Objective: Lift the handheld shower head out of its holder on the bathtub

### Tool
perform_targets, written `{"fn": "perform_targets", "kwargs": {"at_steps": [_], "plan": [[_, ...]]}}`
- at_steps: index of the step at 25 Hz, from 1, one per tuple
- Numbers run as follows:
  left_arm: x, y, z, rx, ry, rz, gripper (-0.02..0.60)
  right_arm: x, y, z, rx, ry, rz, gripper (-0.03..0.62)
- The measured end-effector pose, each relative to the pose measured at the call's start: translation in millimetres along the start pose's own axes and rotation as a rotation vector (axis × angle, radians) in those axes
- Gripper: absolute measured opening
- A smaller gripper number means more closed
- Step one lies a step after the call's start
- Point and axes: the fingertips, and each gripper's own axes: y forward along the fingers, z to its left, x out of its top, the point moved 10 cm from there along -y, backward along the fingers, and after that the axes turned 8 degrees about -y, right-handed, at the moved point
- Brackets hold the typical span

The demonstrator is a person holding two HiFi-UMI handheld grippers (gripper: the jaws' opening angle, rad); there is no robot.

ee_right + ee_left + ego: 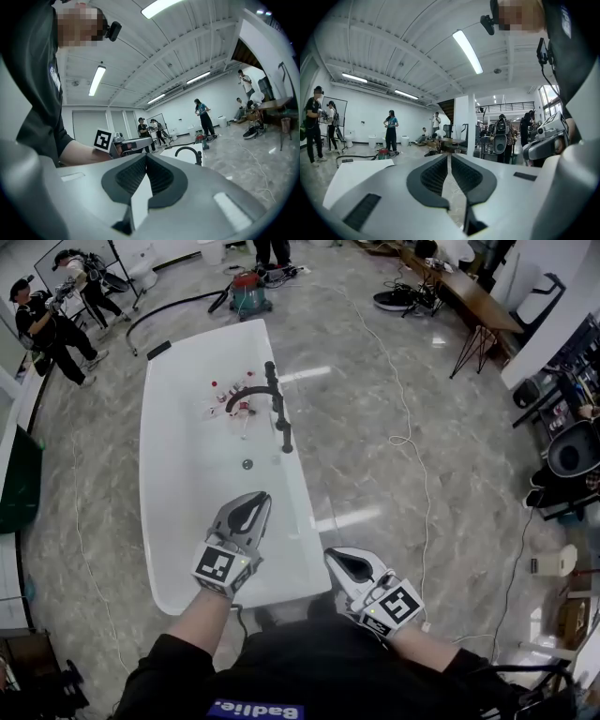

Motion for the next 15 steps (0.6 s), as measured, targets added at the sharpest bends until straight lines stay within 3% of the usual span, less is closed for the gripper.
{"fn": "perform_targets", "kwargs": {"at_steps": [3,6,15], "plan": [[-10,23,17,0.020,0.008,0.015,0.009,-4,0,-15,-0.015,0.006,0.009,0.002],[-23,50,33,0.028,0.006,0.053,0.088,-11,1,-27,-0.037,0.020,0.009,0.003],[-52,132,81,0.054,0.042,0.145,0.152,-30,-4,-47,-0.079,0.045,0.045,0.003]]}}
